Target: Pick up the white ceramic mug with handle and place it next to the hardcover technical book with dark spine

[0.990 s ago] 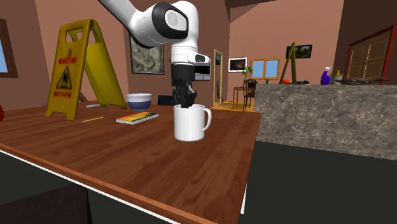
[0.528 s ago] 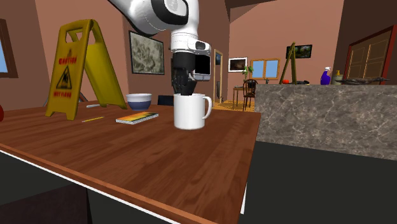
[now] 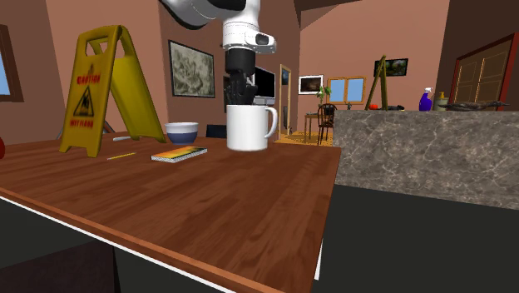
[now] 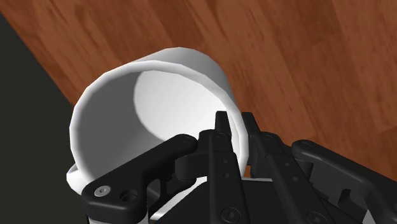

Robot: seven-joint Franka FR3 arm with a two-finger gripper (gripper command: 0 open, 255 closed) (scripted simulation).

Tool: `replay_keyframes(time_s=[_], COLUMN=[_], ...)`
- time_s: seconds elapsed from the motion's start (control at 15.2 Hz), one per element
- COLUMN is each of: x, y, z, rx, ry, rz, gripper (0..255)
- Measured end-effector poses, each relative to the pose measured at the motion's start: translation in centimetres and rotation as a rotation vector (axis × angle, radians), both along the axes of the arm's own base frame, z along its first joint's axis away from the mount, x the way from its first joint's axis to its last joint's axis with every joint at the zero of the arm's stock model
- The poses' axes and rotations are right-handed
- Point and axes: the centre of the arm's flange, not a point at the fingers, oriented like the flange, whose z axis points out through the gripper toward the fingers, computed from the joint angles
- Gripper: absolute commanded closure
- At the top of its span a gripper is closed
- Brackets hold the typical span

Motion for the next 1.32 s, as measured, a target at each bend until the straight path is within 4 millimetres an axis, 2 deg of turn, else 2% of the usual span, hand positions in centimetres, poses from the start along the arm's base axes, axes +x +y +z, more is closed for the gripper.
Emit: replay_keyframes(time_s=[0.59, 0.66, 1.32], x=[-0.1, 0.2, 4.9], y=[0.0, 0.5, 11.6], z=[4.6, 4.7, 1.2], rx=[0.0, 0.0, 0.0], ry=[0.0, 0.0, 0.001], rz=[0.0, 0.0, 0.001], gripper=[255, 255, 255])
